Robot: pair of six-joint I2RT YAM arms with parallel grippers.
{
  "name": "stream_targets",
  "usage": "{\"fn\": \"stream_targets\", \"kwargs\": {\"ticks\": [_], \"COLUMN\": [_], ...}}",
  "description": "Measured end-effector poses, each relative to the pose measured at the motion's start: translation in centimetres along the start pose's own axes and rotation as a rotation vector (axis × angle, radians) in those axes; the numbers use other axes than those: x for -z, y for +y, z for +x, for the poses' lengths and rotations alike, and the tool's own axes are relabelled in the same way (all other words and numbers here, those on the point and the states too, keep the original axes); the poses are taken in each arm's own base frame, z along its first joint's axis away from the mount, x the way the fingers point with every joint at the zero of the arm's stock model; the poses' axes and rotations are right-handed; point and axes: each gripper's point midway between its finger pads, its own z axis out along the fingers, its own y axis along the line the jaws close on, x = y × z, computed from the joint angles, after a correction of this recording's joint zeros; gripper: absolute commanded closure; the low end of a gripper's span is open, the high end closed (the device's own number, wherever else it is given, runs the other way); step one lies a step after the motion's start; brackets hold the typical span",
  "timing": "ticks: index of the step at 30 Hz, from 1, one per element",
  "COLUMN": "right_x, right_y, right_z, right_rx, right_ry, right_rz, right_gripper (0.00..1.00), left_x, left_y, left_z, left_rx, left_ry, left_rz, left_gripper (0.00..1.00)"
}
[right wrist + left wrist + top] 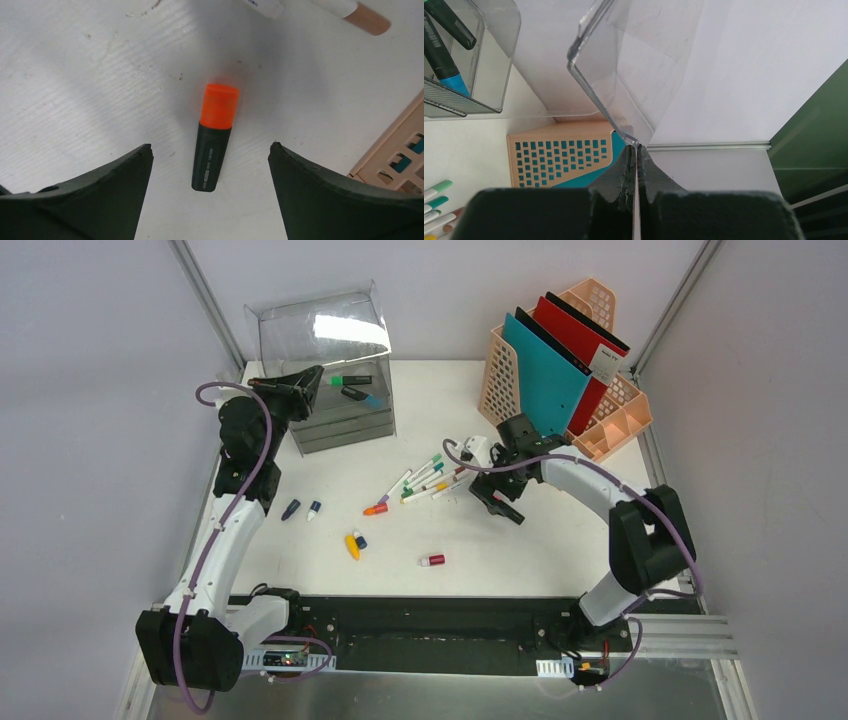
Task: Organize the desk
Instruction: Pick up the stationery from the center of the board.
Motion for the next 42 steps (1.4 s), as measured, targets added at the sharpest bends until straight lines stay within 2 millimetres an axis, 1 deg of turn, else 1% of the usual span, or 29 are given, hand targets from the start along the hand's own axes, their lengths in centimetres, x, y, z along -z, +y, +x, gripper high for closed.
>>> {"fn": "stream_targets", "kwargs": {"ticks": [2,4,7,10,14,18,26,33,37,42], "right_x": [-1.2,-2.0,-2.6,-3.2,-3.9,-4.0,-4.0,-3.7,-3.2,-1.4], "right_y": [0.0,0.0,0.0,0.0,-0.1,-0.2,-0.2,-0.2,0.0,0.3], "right_z": [1.2,2.1,3.1,3.7,4.2,4.2,4.1,4.3,3.9,2.1], "right_rx": [-0.01,-0.017,-0.031,-0.041,-0.058,-0.065,-0.076,-0.088,-0.095,-0.071], "right_ry": [0.061,0.106,0.153,0.19,0.226,0.236,0.255,0.259,0.231,0.145], "right_rz": [-0.009,-0.014,-0.017,-0.024,-0.031,-0.032,-0.038,-0.05,-0.068,-0.079], "right_gripper": [0.23,0.28,0.35,0.43,0.54,0.68,0.86,1.0,1.0,1.0], "left_x": [0.0,0.0,0.0,0.0,0.0,0.0,0.0,0.0,0.0,0.0], "left_y": [0.1,0.2,0.2,0.2,0.2,0.2,0.2,0.5,0.5,0.6], "left_z": [0.0,0.0,0.0,0.0,0.0,0.0,0.0,0.1,0.2,0.2], "left_rx": [0.001,0.001,0.001,0.003,0.005,0.007,0.008,0.009,0.009,0.01], "left_ry": [0.0,0.001,0.001,0.001,0.002,0.002,0.002,0.007,0.008,0.008], "left_rz": [-0.002,-0.003,-0.004,-0.003,-0.004,-0.004,-0.003,-0.005,-0.002,-0.003], "left_gripper": [1.0,1.0,1.0,1.0,1.0,1.0,1.0,1.0,1.0,1.0]}}
